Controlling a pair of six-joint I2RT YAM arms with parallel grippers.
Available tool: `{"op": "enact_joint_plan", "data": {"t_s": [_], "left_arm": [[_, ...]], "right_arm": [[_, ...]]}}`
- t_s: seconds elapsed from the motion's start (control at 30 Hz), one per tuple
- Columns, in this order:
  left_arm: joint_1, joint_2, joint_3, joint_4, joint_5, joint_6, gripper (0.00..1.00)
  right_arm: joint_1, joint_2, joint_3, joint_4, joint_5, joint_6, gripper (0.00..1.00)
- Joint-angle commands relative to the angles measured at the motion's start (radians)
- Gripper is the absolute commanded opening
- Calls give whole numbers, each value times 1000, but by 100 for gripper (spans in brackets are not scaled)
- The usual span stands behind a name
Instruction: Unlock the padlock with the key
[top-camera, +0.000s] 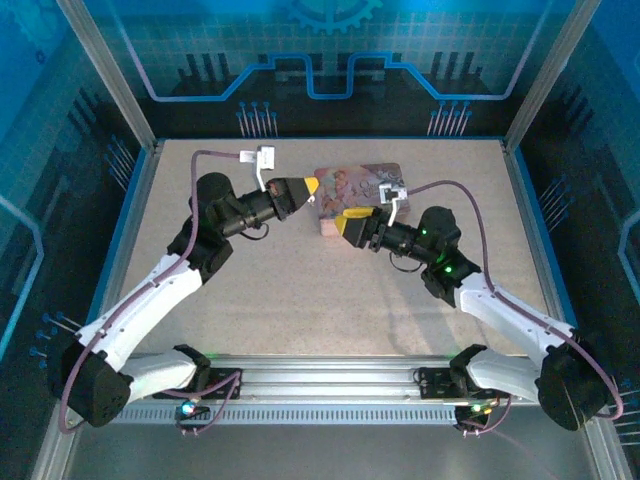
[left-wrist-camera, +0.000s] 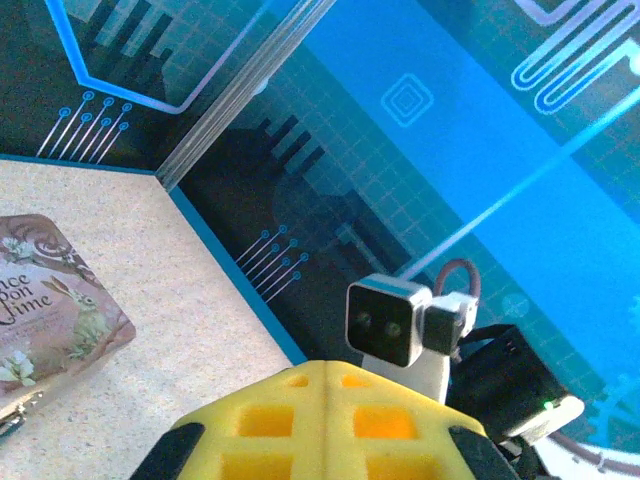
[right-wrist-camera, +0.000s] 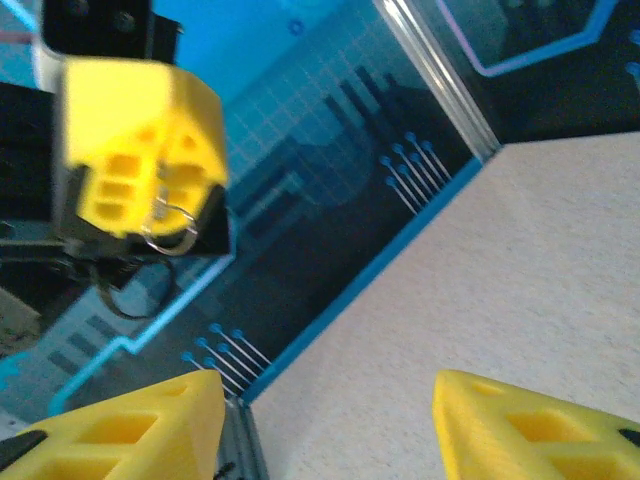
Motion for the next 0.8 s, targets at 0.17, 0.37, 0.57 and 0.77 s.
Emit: {"op": "enact_joint_plan", "data": {"t_s": [0.17, 0.37, 0.57, 0.77], "left_arm": [[-35, 33, 27, -18, -13, 99, 0], [-44, 49, 35, -12, -14, 87, 0], [-48, 49, 44, -39, -19, 106, 0], [-49, 52, 40, -21, -18, 86, 0]], "right_arm": [[4, 94, 27, 325, -76, 187, 54], [25, 114, 46, 309, -77, 180, 51], [48, 141, 70, 307, -82, 184, 48], [63, 171, 93, 299, -79, 187, 43]]}}
